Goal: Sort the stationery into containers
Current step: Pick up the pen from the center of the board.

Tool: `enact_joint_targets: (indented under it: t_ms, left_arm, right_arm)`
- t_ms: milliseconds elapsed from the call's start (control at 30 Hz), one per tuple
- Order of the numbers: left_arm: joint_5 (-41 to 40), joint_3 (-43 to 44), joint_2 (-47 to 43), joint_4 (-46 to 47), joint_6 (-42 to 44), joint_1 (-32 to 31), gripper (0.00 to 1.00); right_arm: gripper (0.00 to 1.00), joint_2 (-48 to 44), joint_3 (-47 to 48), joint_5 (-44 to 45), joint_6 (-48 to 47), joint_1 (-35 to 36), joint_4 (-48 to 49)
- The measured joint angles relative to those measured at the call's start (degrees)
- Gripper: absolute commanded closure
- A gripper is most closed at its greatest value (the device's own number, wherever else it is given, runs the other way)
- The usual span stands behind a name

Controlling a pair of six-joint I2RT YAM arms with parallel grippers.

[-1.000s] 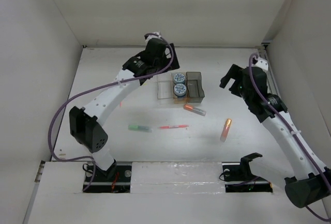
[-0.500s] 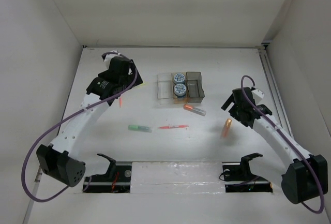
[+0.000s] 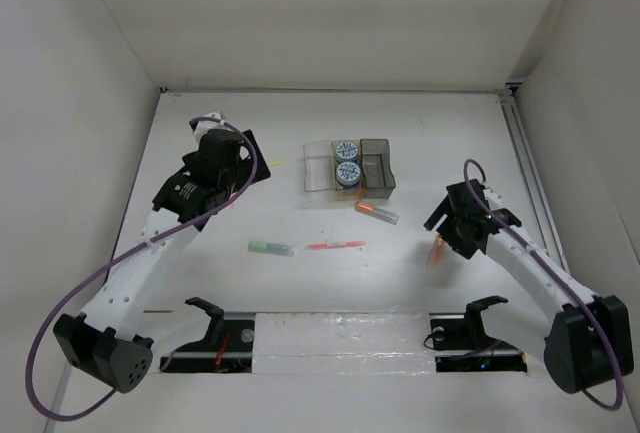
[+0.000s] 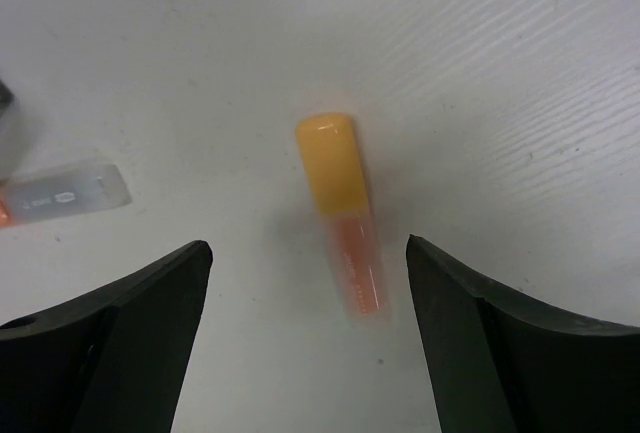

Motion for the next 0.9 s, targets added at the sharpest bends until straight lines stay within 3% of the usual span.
enact_joint_targets:
  t_ms: [200,267,567,633,667,700,900]
  left_arm:
    - [0.0,0.0,-3.4,0.7,0.5,0.0,0.00]
    - [0.3,0.0,-3.2,0.7,0.8,0.0,0.00]
    - [1.0,0.0,-3.3,0.9,1.8,0.0,0.00]
    - [0.9,0.0,-3.6,0.9,2.0,0.0,0.00]
    - [0.7,-0.1,-3.8,0.9,2.1,0.0,0.00]
    - [0.5,-0.1,-3.9,0.9,2.2,0.0,0.00]
    - [-0.1,-0.1,-4.1,0.9,2.6,0.0,0.00]
  right_arm:
    - [0.26,8.6,-0.6,-3.0,-0.1,0.4,0.4]
    - [0.39,9.0,-0.6,-3.3,-0.2,0.4,0.6]
    - [0.47,17.9,2.1,-4.4,-2.2,0.9,1.2]
    - [0.63,20.1,3.7,-4.4,-3.3,0.9,0.4]
    - [0.76,21.2,4.5,-4.4,-3.8,0.9,-0.1]
    - [1.00,22.2,5.3,-4.4,-4.2,0.9,-0.6]
    - [1.00,24.2,7.8,-3.6,-5.2,1.9,-0.3]
